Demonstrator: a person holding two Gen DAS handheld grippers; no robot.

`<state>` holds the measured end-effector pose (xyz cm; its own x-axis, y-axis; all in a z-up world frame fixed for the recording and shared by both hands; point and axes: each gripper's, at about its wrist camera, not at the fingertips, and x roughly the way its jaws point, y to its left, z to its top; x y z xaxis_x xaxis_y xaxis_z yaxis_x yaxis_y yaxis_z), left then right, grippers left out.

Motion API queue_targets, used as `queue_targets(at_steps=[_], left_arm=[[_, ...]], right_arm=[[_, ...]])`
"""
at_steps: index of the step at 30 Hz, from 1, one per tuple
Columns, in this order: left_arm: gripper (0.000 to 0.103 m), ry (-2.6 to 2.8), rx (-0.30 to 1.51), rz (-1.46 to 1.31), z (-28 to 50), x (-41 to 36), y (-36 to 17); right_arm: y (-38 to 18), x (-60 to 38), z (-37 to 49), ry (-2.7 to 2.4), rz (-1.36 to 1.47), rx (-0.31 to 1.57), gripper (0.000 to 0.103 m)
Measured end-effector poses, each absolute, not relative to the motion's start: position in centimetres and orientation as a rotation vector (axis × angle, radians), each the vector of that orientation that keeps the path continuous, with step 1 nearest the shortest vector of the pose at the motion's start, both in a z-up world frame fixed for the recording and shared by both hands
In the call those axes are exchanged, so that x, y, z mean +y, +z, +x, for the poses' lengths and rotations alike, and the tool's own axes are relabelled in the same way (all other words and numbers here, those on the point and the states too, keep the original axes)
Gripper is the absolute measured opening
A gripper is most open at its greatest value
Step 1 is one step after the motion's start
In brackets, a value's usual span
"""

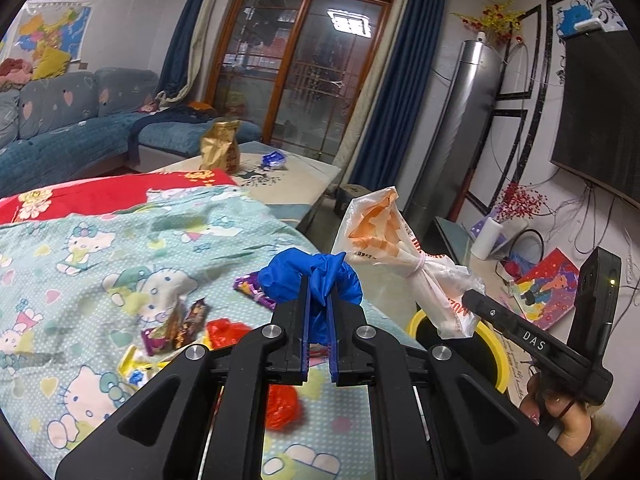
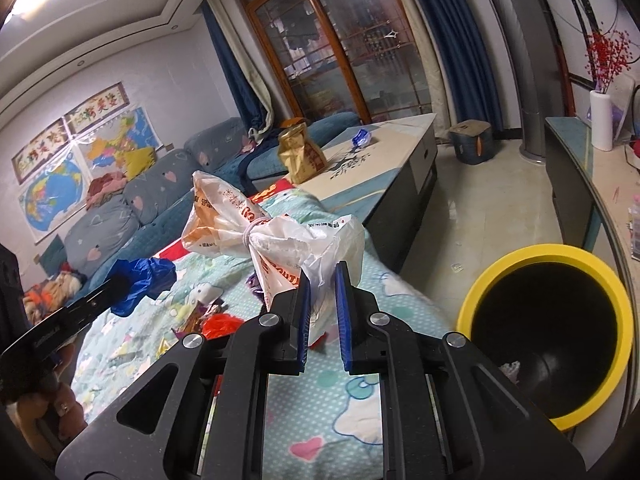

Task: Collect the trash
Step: 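Carry both bags with both tools over the yellow trash bin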

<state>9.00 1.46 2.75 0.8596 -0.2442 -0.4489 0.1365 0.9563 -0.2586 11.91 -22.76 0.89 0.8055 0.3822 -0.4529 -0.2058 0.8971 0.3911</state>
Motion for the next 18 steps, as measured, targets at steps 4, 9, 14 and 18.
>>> queue_targets(at_steps=[4, 9, 14, 18], left_arm=[[0.007, -0.239, 0.498, -0.204, 9.3, -0.1, 3.0], [0.007, -0.284, 0.497, -0.203, 9.4, -1.6, 3.1], [0.007, -0.325, 0.495, -0.183, 9.6, -3.4, 3.2], [0.007, -0.358, 0.493, -0.170, 9.5, -4.6, 3.3]], right_arm=[[1.1, -24.0, 11.5, 0.296, 0.334, 0.543, 0.008], [1.4, -25.3, 11.1, 0.269, 0.324, 0.534, 0.008], [1.6, -26.6, 10.7, 0.231, 0.328, 0.523, 0.008], [1.4, -27.7, 10.4, 0.202, 0.336, 0.521, 0.008]])
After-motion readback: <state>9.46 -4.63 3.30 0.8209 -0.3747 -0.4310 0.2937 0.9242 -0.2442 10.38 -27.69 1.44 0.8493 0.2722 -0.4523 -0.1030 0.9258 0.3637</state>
